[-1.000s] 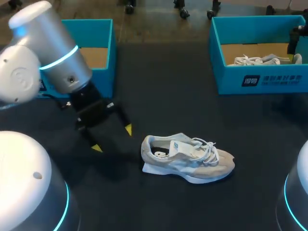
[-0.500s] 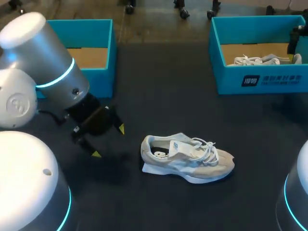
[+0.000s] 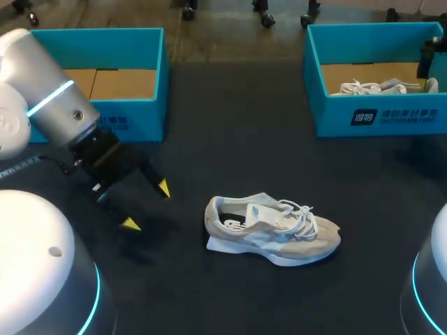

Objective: Take the shoe out of the shoebox, open the shoe tongue, remove and reinsert the insole, then place the shoe into the shoebox

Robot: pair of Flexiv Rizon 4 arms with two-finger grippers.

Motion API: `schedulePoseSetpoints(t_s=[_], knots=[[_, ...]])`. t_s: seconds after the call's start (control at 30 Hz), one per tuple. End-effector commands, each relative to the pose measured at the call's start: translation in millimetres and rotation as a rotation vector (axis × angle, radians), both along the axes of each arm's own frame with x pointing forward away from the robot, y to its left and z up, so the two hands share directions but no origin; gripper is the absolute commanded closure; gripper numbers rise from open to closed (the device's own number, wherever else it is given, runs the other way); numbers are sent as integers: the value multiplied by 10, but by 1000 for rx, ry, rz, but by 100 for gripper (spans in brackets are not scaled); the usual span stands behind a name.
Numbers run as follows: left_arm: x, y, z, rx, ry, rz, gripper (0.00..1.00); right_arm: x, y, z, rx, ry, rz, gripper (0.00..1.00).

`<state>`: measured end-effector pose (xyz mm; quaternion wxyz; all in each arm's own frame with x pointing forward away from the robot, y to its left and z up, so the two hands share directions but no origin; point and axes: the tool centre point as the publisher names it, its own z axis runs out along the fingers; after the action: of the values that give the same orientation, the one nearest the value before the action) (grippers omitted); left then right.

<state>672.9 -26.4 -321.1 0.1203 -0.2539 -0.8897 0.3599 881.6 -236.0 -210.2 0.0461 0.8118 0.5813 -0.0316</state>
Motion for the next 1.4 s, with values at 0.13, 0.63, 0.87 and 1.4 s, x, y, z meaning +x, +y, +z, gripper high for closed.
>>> schedulePoseSetpoints(t_s=[0.13,0.63,0.87,1.4], knots=[[87,-35,-60,-54,262,132,0,-4,1,-4,0,-2,-1,0],[-96,-37,-365,-186,191,412,0,-4,1,-4,0,-2,-1,0],[-103,-89,-528,-214,216,364,0,-4,1,-4,0,-2,-1,0],[83,-170,-835,-401,286,396,0,-4,1,-4,0,-2,-1,0]])
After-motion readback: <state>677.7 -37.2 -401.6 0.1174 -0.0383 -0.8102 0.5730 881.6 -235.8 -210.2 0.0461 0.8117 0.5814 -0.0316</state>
